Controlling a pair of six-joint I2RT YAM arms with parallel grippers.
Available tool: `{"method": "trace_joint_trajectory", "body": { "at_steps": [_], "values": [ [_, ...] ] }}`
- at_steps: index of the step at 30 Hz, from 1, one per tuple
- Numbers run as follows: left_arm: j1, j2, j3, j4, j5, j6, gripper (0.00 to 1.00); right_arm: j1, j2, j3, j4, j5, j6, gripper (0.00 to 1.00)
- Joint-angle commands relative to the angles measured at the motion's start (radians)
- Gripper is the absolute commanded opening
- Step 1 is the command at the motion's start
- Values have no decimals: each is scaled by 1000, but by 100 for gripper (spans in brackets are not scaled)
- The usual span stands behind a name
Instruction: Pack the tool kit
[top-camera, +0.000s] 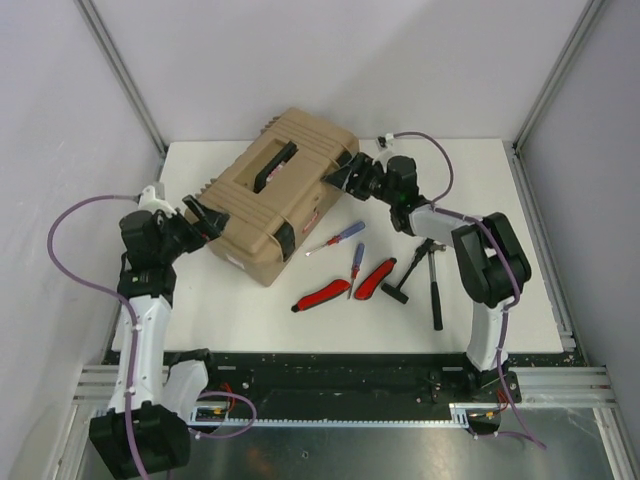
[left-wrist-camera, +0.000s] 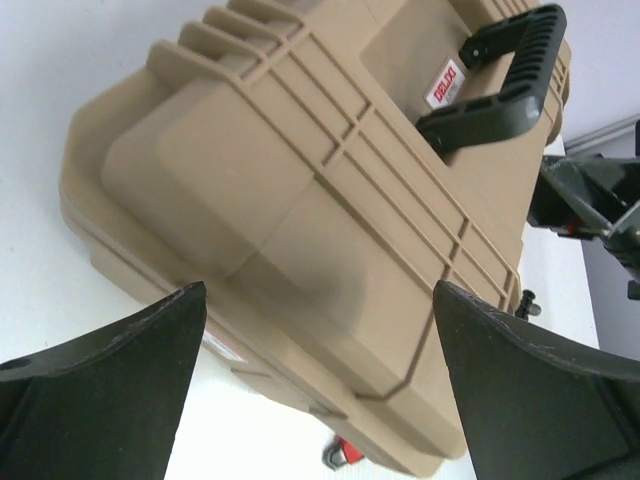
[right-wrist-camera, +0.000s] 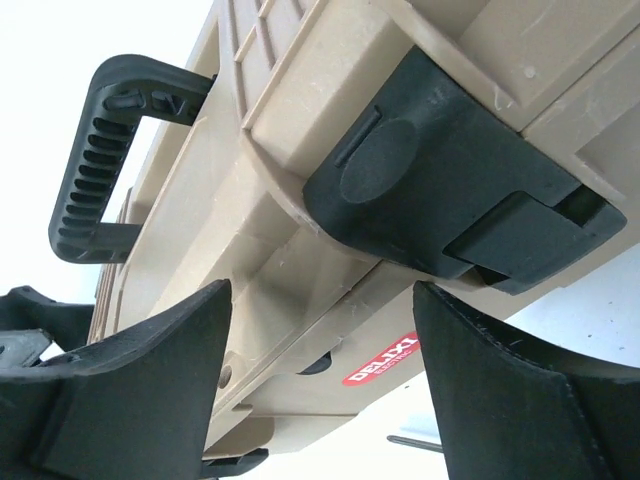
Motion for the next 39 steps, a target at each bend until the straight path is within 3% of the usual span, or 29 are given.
{"method": "trace_joint_trajectory", "body": {
  "at_steps": [1, 6, 10, 14, 19, 24, 32, 39],
  "values": [
    [-9, -51, 23, -119, -34, -28, 99, -37, -60, 65, -32, 15, -18, 81],
    [-8, -41, 178, -200, -251, -15, 99, -27, -206, 62, -334, 183, -127, 92],
    [-9, 1, 271, -237, -419, -1, 99, -22, -315, 45, -492, 304, -149, 96],
    [-9, 68, 352, -242, -466, 12, 100, 0, -388, 13, -572, 366, -159, 97],
    [-9, 182, 430, -210, -392, 51, 100, 72, -420, -22, -576, 326, -188, 95],
    [-8, 294, 438, -142, -232, 107, 99, 163, -390, -30, -531, 267, -178, 91],
    [-9, 412, 373, -50, -43, 65, 99, 219, -303, -36, -442, 193, -114, 91],
    [-9, 378, 252, -30, 66, 4, 99, 207, -204, -46, -307, 98, -34, 85]
  ]
}}
